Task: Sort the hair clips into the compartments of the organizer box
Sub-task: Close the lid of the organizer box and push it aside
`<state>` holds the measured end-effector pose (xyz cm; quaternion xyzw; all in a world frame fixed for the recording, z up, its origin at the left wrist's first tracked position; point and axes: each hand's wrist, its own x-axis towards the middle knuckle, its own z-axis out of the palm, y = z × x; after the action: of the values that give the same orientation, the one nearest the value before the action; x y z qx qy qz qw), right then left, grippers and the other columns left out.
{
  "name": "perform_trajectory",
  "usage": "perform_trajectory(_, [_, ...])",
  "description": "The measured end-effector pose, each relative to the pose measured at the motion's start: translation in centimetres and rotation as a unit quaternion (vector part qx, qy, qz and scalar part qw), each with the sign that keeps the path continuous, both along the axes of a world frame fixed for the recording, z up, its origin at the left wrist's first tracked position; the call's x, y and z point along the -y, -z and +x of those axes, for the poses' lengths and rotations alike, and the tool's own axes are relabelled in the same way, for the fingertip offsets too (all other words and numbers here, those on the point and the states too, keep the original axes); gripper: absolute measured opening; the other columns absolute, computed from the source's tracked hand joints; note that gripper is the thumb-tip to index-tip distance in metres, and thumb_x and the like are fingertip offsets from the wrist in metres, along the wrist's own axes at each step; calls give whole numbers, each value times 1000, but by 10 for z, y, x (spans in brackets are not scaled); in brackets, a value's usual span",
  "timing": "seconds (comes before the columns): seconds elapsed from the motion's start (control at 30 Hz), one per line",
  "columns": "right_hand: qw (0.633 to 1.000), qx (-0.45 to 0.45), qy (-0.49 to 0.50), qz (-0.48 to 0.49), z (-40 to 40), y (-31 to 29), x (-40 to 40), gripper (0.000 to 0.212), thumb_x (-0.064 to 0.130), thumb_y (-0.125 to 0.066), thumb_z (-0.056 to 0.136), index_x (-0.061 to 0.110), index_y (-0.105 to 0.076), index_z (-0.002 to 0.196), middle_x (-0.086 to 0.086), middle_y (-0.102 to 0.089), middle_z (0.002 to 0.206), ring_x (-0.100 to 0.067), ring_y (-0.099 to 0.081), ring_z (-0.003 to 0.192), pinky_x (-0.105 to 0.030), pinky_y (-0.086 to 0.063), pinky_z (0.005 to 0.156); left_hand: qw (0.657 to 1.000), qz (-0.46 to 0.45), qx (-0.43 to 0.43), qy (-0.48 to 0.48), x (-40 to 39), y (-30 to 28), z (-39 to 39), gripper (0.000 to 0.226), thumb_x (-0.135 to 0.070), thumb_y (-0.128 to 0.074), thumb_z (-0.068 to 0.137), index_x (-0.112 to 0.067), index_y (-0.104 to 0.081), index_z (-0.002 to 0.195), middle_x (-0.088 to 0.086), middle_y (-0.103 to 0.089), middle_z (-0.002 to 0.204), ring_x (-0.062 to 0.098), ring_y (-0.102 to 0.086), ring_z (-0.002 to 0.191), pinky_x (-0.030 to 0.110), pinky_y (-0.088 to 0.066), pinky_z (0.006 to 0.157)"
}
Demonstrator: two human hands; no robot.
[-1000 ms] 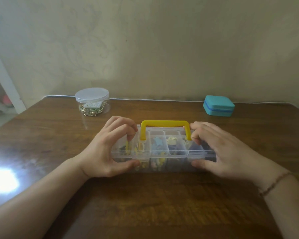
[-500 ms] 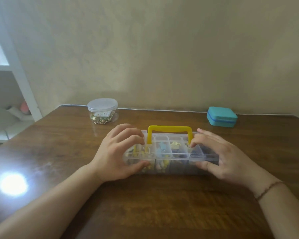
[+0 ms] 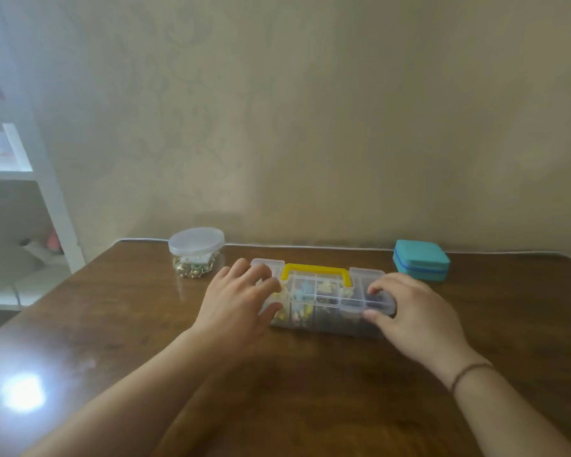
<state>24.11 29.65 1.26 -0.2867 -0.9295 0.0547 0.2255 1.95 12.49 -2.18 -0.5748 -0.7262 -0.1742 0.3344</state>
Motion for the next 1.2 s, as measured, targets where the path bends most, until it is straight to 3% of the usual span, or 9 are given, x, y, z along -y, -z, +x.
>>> perform_trajectory(0.27, [996, 32, 75, 46, -84, -10, -79, 28, 49, -58, 87, 38, -61, 113, 13, -66, 114, -15, -55, 110, -32, -43, 86, 986, -35, 127, -100, -99, -10, -55, 29, -43, -61, 94, -31, -65, 120, -8, -60, 123, 18, -59, 112, 29, -35, 73])
perform_trajectory(0.57, [993, -22, 113, 6, -143, 13, -121, 29, 38, -55, 93, 33, -60, 121, -2, -68, 106, -25, -61, 103, -34, -46, 80, 969, -18, 233, -83, -138, -4, -99, 35, -36, -66, 92, -30, -64, 127, -6, -57, 129, 20, -51, 121, 35, -47, 93])
perform_trajectory(0.63, [993, -34, 112, 5, -147, 16, -126, 29, 35, -57, 91, 30, -61, 120, -5, -66, 109, -28, -59, 105, -35, -45, 83, 977, -46, 196, -72, -124, -3, -103, 45, -41, -64, 92, -32, -58, 136, -6, -52, 138, 21, -48, 126, 37, -43, 101])
perform_trajectory(0.73, [994, 17, 107, 11, -147, 19, -130, 39, 38, -57, 91, 29, -54, 129, -5, -56, 133, -30, -46, 128, -41, -40, 100, 972, 1, 145, -184, -86, 0, -121, 58, -52, -67, 85, -36, -54, 140, -3, -40, 155, 30, -33, 142, 48, -23, 117])
perform_trajectory(0.8, [995, 7, 93, 40, -139, 22, -131, 54, 44, -59, 88, 30, -45, 138, -2, -40, 150, -31, -32, 139, -48, -34, 109, 934, 49, 185, -301, -60, 4, -138, 74, -63, -74, 72, -39, -51, 139, -1, -29, 161, 35, -19, 147, 56, -15, 118])
perform_trajectory(0.87, [992, -45, 86, 85, -124, 24, -132, 58, 43, -63, 84, 25, -46, 137, -5, -39, 150, -34, -32, 137, -52, -36, 107, 897, 39, 260, -356, -43, 7, -151, 82, -71, -75, 65, -41, -49, 136, 0, -17, 163, 35, -12, 149, 59, -22, 114])
perform_trajectory(1.0, [983, -46, 122, 126, -92, 29, -143, 57, 43, -67, 79, 20, -53, 130, -10, -42, 144, -36, -34, 132, -52, -37, 103, 882, 46, 343, -319, -33, 2, -161, 77, -66, -76, 70, -32, -55, 136, -2, -36, 152, 31, -29, 141, 48, -44, 101])
perform_trajectory(1.13, [977, -52, 172, 114, -63, 31, -165, 57, 45, -70, 75, 19, -58, 125, -13, -44, 140, -39, -38, 125, -53, -42, 98, 895, 171, 325, -253, -44, -19, -149, 69, -65, -77, 69, -32, -62, 127, -3, -46, 141, 27, -42, 134, 41, -43, 104])
perform_trajectory(1.2, [974, -29, 213, 71, -51, 32, -174, 62, 57, -64, 77, 25, -53, 129, -10, -38, 144, -38, -34, 129, -53, -41, 97, 909, 213, 303, -192, -61, -38, -136, 67, -64, -79, 67, -34, -63, 125, -4, -45, 141, 24, -43, 133, 36, -39, 104])
